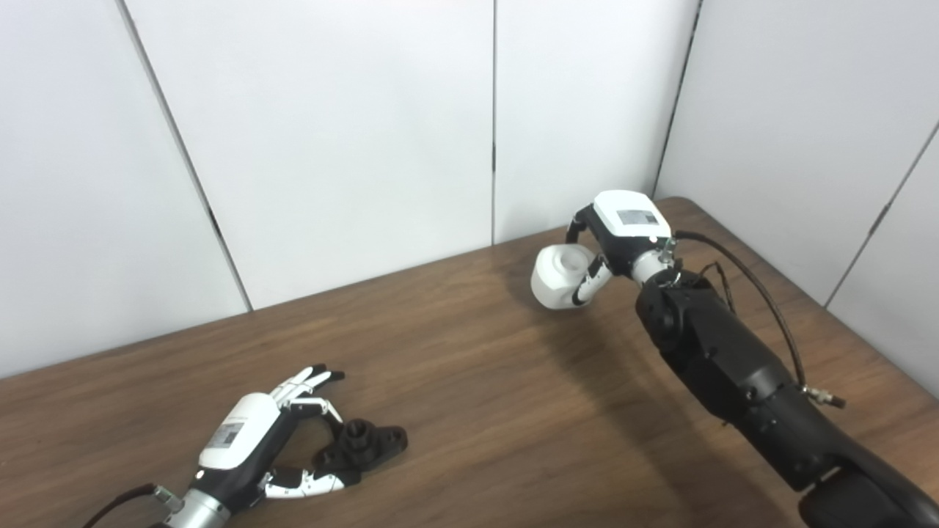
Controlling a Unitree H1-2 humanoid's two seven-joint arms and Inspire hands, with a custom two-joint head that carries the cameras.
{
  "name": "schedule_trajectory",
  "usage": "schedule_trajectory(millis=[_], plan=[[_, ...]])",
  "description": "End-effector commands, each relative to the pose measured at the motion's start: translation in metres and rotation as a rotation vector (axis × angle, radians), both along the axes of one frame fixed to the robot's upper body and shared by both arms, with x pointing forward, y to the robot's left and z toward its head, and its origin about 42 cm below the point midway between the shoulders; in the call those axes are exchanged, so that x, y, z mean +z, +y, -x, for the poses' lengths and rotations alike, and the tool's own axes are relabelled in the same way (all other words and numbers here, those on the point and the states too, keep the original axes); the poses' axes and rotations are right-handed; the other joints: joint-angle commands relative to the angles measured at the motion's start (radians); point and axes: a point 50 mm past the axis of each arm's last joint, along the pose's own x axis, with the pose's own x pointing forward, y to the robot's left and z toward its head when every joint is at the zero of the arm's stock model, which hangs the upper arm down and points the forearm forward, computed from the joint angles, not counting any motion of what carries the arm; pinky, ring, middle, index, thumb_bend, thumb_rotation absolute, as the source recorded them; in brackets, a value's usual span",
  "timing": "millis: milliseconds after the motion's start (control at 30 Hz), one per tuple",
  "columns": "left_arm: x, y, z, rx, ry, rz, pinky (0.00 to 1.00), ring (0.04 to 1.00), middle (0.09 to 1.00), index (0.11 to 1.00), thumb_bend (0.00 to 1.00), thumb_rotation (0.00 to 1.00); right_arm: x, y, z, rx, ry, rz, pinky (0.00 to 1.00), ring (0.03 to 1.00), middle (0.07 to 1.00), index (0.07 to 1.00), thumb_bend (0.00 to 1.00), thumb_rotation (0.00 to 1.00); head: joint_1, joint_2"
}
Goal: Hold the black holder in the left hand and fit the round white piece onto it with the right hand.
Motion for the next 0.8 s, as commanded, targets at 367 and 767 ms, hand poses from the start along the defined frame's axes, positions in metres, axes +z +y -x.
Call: schedule_trajectory(millis=[367, 767], plan=[[-0.051, 0.005, 0.041, -0.03, 0.156, -0.147, 0.94, 0.968, 0.909, 0.487, 0.52, 0.08, 0.095, 0.049, 0.011, 0.174, 0.092, -0.134, 0.73, 0.788, 0.745, 0.478, 0.52, 0.13, 0.067, 0.033], [-0.04, -0.017, 0.034, -0.014, 0.135, -0.161, 0.93, 0.967, 0.911, 0.487, 0.52, 0.07, 0.116, 0.083, 0.014, 0.303, 0.211, -0.093, 0.79, 0.801, 0.764, 0.477, 0.52, 0.13, 0.197, 0.077]])
